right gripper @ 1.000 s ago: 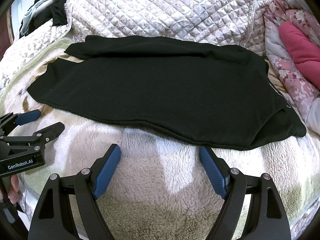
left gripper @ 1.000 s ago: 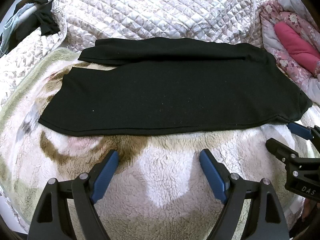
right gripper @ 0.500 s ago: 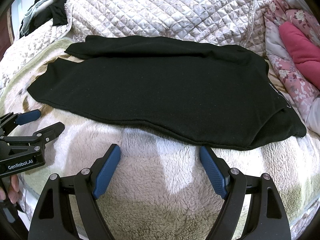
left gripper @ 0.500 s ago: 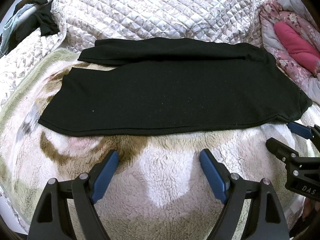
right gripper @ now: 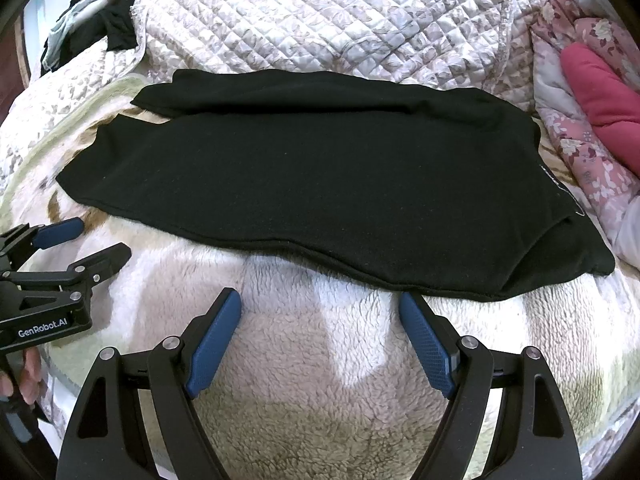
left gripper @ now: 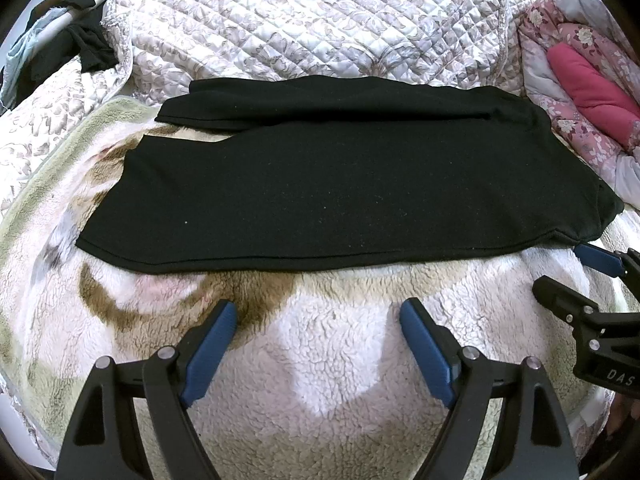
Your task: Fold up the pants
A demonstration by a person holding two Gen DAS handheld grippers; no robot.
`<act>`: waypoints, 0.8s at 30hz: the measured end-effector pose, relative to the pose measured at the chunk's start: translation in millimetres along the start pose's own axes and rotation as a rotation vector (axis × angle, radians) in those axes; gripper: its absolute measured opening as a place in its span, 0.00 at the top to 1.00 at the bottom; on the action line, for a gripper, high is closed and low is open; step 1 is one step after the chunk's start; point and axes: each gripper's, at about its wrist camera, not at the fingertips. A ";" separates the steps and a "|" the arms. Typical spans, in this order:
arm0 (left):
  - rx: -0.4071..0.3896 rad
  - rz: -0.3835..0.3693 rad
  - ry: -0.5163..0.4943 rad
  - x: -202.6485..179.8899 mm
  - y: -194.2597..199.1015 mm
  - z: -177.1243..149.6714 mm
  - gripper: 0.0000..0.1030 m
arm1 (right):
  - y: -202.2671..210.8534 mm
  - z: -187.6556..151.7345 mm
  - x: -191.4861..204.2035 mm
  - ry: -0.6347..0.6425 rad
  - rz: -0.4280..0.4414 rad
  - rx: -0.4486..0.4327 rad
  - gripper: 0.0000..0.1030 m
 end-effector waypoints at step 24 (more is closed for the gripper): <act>-0.017 -0.014 0.003 -1.7 2.6 3.2 0.17 | 11.3 -0.9 -7.8 -0.034 0.039 0.003 0.21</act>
Point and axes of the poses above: each gripper's, at about its wrist camera, not at the fingertips, and y roughly against the way its jaws point, x to its left, z to its top
